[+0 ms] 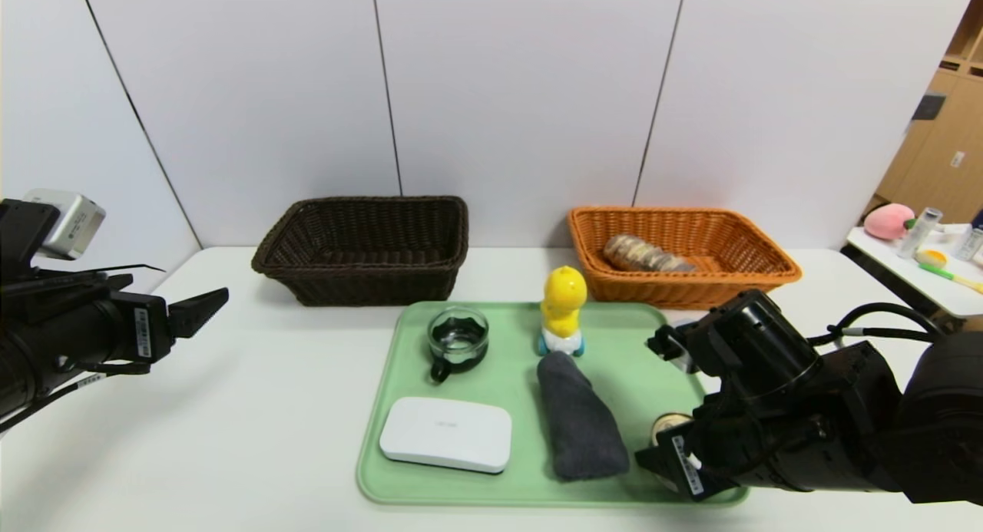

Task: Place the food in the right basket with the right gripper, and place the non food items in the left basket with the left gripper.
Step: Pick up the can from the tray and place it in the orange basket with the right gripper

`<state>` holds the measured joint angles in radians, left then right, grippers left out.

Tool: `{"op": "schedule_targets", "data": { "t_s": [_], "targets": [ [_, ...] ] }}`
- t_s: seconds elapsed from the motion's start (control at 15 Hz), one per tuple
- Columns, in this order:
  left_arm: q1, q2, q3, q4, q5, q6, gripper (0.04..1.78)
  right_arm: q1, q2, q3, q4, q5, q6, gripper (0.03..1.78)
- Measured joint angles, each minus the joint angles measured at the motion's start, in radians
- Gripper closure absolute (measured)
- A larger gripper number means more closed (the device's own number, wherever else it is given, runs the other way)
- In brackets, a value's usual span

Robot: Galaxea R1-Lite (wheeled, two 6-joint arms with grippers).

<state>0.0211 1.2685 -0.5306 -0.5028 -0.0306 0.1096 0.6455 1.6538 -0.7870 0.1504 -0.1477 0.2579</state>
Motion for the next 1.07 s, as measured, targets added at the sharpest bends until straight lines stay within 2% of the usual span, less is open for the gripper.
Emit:
{"op": "schedule_targets", "data": {
  "t_s": [0.47, 0.67, 0.8, 0.87, 1.07],
  "targets": [
    [0.000, 0.000, 0.006, 0.000, 0.000, -0.005, 0.13, -0.002, -0.018, -0.043, 0.000, -0.013, -0.001, 0.73],
    [0.000, 0.000, 0.007, 0.000, 0.000, -0.004, 0.13, -0.011, -0.036, -0.068, 0.003, -0.016, 0.003, 1.04],
    [0.001, 0.000, 0.007, 0.000, 0.000, -0.004, 0.13, -0.015, -0.047, -0.068, 0.003, -0.014, 0.007, 1.69],
    [0.001, 0.000, 0.007, 0.000, 0.000, -0.003, 0.13, -0.017, -0.051, -0.064, 0.003, -0.014, 0.006, 1.76],
    [0.000, -0.003, 0.006, 0.000, 0.000, -0.003, 0.13, -0.017, -0.057, -0.056, -0.005, -0.014, 0.005, 1.76]
  ]
}}
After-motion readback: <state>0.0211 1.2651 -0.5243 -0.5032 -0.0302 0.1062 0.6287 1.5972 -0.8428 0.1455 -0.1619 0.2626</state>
